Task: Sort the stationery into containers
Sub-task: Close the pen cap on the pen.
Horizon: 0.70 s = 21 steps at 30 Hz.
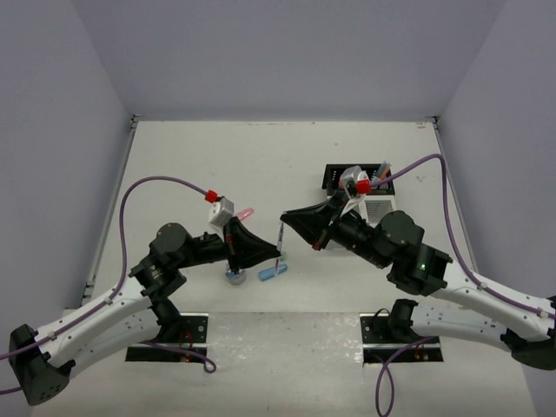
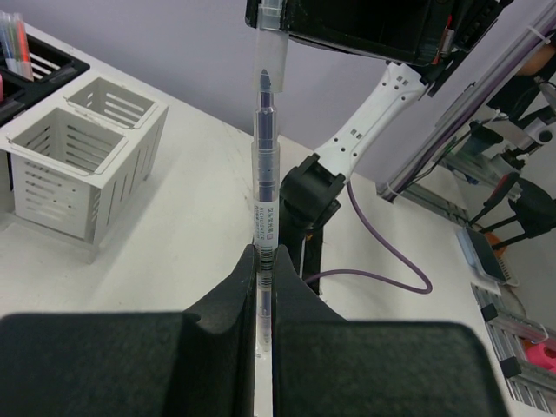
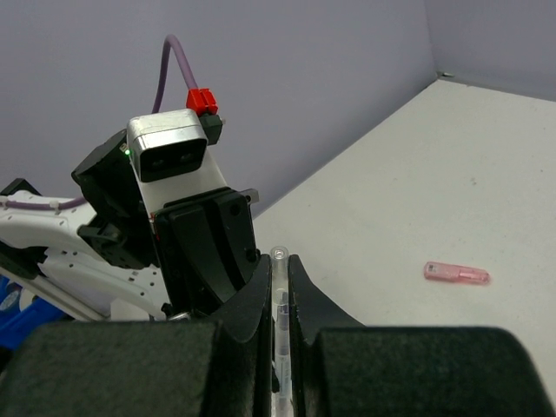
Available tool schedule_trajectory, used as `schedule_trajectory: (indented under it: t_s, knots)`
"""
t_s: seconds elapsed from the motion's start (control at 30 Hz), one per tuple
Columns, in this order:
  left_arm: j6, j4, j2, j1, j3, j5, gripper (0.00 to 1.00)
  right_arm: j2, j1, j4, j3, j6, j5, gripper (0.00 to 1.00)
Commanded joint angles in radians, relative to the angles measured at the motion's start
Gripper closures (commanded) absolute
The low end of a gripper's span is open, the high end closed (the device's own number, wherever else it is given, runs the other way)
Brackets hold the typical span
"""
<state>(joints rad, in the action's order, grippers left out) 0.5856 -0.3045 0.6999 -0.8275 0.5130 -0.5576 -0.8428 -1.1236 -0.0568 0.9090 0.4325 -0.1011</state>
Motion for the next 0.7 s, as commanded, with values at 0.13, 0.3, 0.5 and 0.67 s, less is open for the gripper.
schedule_trajectory:
  t_s: [0.13,0.3,0.5,0.67]
  knots:
    - [-0.081,0.019,-0.023,-0.004,0.081,0.065,1.00,-0.022,-0.002,0.136,0.068,-0.021,0.061,1.00]
    - [-0.092,0.030,-0.020,-0.004,0.098,0.087,1.00,-0.048,-0.002,0.174,0.091,-0.031,0.093,1.00]
    - [-0.095,0.032,-0.019,-0.004,0.105,0.095,1.00,-0.083,-0.001,0.190,0.103,-0.029,0.098,1.00]
    - [-0.117,0.062,-0.028,-0.005,0.123,0.104,1.00,-0.091,-0.002,0.222,0.108,-0.031,0.057,1.00]
